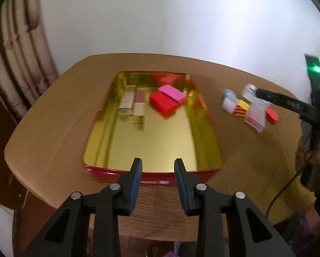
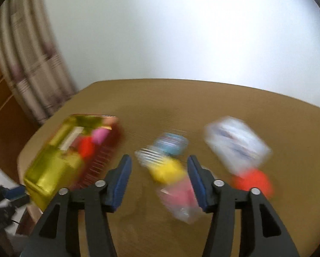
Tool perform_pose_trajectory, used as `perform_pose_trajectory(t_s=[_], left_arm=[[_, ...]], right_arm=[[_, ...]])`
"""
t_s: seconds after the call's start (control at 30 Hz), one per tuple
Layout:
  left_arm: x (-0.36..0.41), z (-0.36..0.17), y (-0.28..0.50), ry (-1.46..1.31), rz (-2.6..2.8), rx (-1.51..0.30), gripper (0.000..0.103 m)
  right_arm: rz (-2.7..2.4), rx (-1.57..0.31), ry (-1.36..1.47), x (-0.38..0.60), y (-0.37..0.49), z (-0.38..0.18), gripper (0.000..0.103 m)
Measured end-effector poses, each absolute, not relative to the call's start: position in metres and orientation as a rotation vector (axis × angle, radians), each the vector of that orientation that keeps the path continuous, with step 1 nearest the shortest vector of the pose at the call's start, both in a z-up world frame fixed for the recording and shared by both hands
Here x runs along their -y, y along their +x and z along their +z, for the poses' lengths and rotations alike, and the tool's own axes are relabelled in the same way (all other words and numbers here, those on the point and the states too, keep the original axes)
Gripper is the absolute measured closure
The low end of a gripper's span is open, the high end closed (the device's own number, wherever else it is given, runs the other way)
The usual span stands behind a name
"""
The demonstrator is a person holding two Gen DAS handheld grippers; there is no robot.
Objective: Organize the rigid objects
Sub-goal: 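Release the silver case in the tin while the right gripper drops the pink eraser there, then grasp the clear box with red contents using the left gripper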
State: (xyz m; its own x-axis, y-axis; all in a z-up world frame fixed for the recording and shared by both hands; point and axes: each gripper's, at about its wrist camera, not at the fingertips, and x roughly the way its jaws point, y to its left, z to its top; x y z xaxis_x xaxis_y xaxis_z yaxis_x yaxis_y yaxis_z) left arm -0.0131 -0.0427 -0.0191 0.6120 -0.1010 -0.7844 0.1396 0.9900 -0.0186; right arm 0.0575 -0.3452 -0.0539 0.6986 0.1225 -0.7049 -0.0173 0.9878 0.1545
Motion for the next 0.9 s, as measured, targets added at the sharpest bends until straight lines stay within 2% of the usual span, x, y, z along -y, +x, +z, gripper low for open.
perform_pose_trajectory(t_s=[0.07,0.27,0.47,0.57,0.7,0.9], left_arm=[[0.056,-0.016,-0.017,0.063,-0.184,-0.899,0.072],[0.104,0.0,-0.024,0.136,-0.369,-0.882,0.072],[0.179,0.019,0.003,0.182,-0.573,-0.886,0.071],[0.216,0.02,0.034,0.185,-0.661,-0.92,0.068],[0.263,0.011,0.071,0.253,-0.719,-0.962,0.067],[0.295,-0.015,0.11,0.357,-0.72,-1.01,0.067]], right_arm=[[-0.021,-0.803,0.134,0.383,0.038,-0.058,0.042],[-0.263,-0.849,0.076,0.476,-0.004,-0.079,0.041],[-0.295,-0.839,0.112,0.505,-0.024,-0.09,0.041],[-0.268,-0.814,0.132,0.506,-0.027,-0.088,0.031],[-0.229,-0.789,0.185,0.516,-0.031,-0.087,0.031],[-0.188,-0.768,0.278,0.519,-0.031,-0.086,0.031]])
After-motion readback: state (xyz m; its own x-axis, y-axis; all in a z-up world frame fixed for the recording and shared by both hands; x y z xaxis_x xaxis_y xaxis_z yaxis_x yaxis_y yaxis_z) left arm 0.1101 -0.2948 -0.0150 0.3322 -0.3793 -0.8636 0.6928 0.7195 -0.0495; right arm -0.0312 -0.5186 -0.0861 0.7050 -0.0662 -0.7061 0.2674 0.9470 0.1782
